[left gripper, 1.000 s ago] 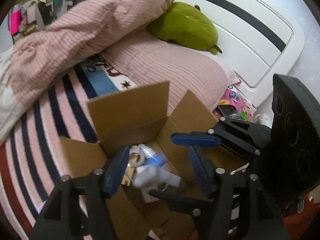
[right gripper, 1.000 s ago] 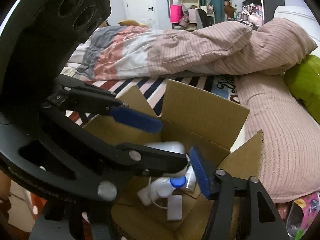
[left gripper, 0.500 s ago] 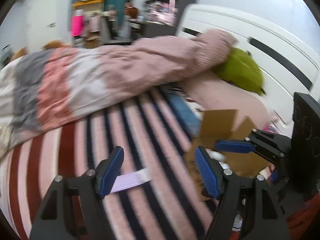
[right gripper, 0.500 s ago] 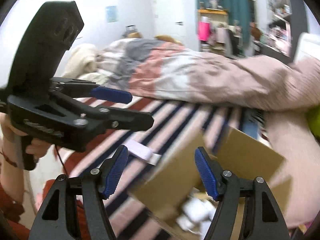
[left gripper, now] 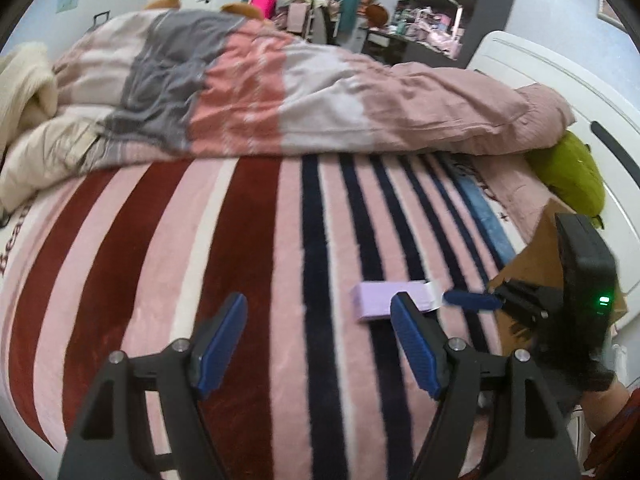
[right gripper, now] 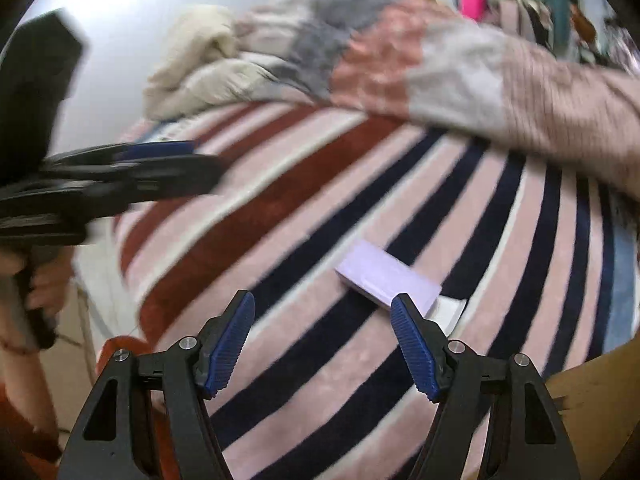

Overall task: Organize rigid objects
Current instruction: 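Grasp the lilac box with white card using the right gripper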

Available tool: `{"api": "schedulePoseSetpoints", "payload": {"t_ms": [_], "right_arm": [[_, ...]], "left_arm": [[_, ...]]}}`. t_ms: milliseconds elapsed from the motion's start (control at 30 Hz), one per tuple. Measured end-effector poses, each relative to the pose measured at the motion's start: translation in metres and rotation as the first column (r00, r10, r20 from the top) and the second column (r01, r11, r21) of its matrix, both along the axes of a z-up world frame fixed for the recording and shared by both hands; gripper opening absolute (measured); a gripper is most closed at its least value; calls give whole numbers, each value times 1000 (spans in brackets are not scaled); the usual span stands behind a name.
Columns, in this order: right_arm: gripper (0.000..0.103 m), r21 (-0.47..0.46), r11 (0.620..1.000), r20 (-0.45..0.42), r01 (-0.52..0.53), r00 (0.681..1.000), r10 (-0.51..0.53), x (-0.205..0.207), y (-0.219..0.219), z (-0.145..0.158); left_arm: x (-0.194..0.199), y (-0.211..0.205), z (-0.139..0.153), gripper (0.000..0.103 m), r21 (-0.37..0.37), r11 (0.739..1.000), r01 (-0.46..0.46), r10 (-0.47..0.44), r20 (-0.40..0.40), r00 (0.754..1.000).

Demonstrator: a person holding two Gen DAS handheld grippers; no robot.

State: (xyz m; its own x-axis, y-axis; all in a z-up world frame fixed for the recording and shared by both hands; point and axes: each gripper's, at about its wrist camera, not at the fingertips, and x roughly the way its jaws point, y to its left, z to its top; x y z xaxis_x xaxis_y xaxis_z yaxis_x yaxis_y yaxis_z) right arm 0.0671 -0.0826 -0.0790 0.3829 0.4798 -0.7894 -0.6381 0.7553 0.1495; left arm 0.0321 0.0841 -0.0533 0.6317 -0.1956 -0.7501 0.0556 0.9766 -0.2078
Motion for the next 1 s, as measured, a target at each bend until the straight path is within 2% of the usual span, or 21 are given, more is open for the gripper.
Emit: {"api": "schedulePoseSetpoints", "payload": {"t_ms": [133,200,267,333,400,533,600,667,700,733,767,833,1000], "right_arm": [[68,-111,991,107,82,992,-70,22,5,-30],[70,-123,988,126,96,989,-80,32,6,-39],[78,-133,986,133,100,988,-82,45,8,-50],[83,-105,990,125,94,989,-81,53,7,-54],[83,-58,994,58,89,995,-85,61,4,-57],[84,23,998,-140,61,989,-57,65,3,-66],[84,70,997,-209,-21,977,35,52,9,-67],[83,169,980,-301,-104,942,152,41,14,-69],[83,194,974,-326,-113,930,173,38,15,-70],[83,191,976,-331,-109,928,168,36,17,-71],[82,151,984,-303,-99,943,141,33,20,-71],[74,97,992,-254,-80,962,102,30,26,-71],[74,56,998,-186,32,982,-21,26,39,-69]], "left_arm": [[3,7,-16,71,-3,1000,-16,16,-22,1000],[5,9,-20,71,-4,1000,-16,16,-31,999],[4,7,-22,71,6,1000,-14,14,-37,999],[5,7,-23,71,19,1000,-12,13,-40,999],[5,8,-25,71,19,1000,-11,12,-43,999],[5,9,-26,71,10,1000,-16,16,-50,999],[3,9,-26,71,19,1000,-14,15,-50,999],[2,10,-26,71,26,1000,-17,18,-50,999],[1,10,-26,71,29,999,-21,23,-52,998],[1,11,-27,71,28,999,-24,26,-54,998],[1,13,-27,71,25,999,-28,30,-55,998],[0,14,-27,71,20,999,-33,34,-56,998],[-2,13,-25,71,29,999,-35,36,-48,998]]}}
